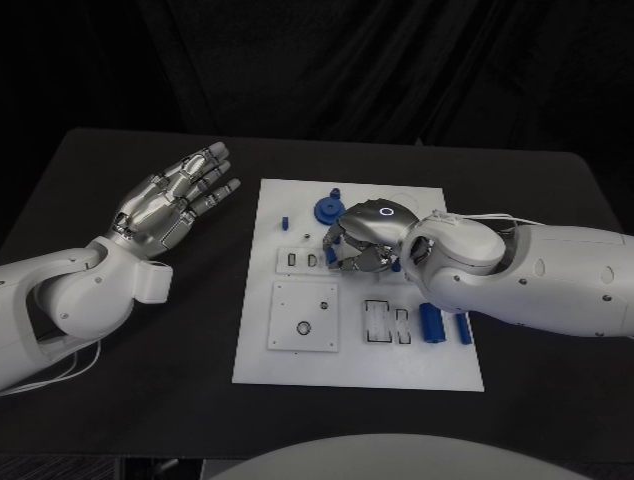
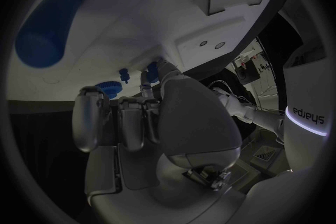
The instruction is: Assemble the parts on the task board
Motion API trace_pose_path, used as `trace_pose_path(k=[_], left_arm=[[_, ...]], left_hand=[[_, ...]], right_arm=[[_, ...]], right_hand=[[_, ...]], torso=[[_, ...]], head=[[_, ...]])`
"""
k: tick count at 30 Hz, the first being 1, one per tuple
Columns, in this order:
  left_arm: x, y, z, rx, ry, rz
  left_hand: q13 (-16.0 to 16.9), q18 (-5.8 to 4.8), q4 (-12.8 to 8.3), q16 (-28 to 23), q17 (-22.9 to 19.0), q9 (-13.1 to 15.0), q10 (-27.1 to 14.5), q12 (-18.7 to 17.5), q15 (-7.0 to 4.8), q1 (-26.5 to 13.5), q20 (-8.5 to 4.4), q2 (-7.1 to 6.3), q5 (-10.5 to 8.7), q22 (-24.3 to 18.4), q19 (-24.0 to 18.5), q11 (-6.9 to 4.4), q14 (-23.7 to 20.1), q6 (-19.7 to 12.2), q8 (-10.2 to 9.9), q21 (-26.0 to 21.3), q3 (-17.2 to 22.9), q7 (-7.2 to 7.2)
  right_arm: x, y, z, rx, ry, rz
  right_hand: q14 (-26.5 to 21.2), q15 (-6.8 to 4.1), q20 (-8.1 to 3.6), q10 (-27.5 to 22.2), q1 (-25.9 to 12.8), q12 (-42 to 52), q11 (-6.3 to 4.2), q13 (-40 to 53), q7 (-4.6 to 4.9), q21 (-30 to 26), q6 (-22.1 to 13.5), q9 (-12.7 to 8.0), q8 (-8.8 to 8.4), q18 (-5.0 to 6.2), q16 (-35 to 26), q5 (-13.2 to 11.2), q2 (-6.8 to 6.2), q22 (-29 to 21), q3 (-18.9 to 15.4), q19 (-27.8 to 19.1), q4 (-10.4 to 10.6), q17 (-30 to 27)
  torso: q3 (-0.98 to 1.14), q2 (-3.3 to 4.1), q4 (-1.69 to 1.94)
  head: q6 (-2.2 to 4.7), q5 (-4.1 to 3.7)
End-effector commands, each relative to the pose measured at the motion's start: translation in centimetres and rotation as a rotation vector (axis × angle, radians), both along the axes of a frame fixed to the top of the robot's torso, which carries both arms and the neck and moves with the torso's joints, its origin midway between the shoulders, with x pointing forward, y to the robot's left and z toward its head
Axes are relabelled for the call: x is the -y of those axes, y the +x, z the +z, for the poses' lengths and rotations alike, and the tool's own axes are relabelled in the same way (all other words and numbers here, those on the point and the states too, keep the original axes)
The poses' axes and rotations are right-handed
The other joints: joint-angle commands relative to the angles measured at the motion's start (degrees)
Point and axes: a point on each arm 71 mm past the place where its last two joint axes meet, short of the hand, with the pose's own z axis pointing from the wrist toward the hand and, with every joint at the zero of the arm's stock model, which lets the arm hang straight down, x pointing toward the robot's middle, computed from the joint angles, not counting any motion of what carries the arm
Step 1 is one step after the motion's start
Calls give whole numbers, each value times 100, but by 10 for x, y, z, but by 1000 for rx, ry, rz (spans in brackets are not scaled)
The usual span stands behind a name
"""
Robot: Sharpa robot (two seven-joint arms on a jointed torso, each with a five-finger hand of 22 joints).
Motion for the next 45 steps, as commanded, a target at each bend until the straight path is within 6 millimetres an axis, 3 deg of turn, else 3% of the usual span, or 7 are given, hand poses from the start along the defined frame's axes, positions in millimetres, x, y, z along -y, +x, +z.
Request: trace_pose_path(k=[1,15,26,29,32,38,45], left_arm=[[1,0,0,4,-13,-9],[2,0,1,4,-15,5],[5,2,1,-4,-1,70],[7,7,0,-9,1,90],[9,15,-1,-6,8,123],[14,31,1,1,29,150],[21,47,0,-43,78,132]], left_hand=[[5,68,-44,19,5,6,-1,1,34,-8,44,36,6,8,10,19,12,-4,-4,21,-4,21],[5,69,82,16,3,7,-10,2,24,-133,35,97,-131,5,1,10,-1,-7,3,17,-39,15],[108,60,367,606,188,45,547,764,165,-494,137,263,-517,111,374,245,808,280,130,248,-143,65],[157,51,368,947,269,55,814,1118,230,-489,184,265,-509,196,707,338,1204,365,168,441,-108,68],[253,44,364,1796,498,73,1190,1609,354,-366,287,212,-383,622,2294,486,2167,523,232,1388,-54,46],[657,-56,367,2839,837,129,1629,2494,443,-308,270,197,-256,839,2952,678,2729,989,431,1893,-65,93],[1331,1,373,4385,1480,223,2695,3735,384,-241,281,168,-127,1252,3711,655,3495,1846,843,2736,-15,507]], right_arm=[[0,-1,-2,-3,-8,3],[7,-5,9,83,106,27],[29,-9,51,244,232,37],[32,-7,56,263,236,37],[36,-2,56,272,227,33],[38,10,51,261,209,14],[49,16,41,230,183,-25]], right_hand=[[583,35,43,608,-41,15,53,1510,5,-18,-53,-2,-31,77,-34,-56,-29,1167,-34,112,8,1455],[588,34,46,608,-161,15,47,1510,-8,-6,-576,-38,-71,74,-19,-618,-188,1174,-153,127,234,1467],[583,12,28,608,-267,15,20,1510,-41,-19,-643,-52,-52,76,-34,-681,-289,1171,-190,123,457,1456],[590,10,25,608,-282,15,19,1510,-39,16,-613,-46,-32,68,-11,-678,-271,1182,-179,139,485,1474],[600,7,21,608,-268,15,16,1510,-41,85,-580,-40,-15,52,19,-671,-229,1203,-148,170,487,1497],[602,9,18,608,-78,15,25,1510,-23,122,-455,-24,28,44,26,-498,-95,1214,-22,192,439,1503],[600,17,23,608,29,15,36,1510,-6,120,-364,-19,51,44,18,-331,-1,1213,29,192,418,1497]], torso=[[0,1,1],[1,0,-2],[5,-15,-4],[24,-55,-10],[41,-120,-11],[118,-328,-43],[223,-680,-149]], head=[[-4,-3],[51,50],[482,200],[594,229],[692,258],[720,357],[484,520]])
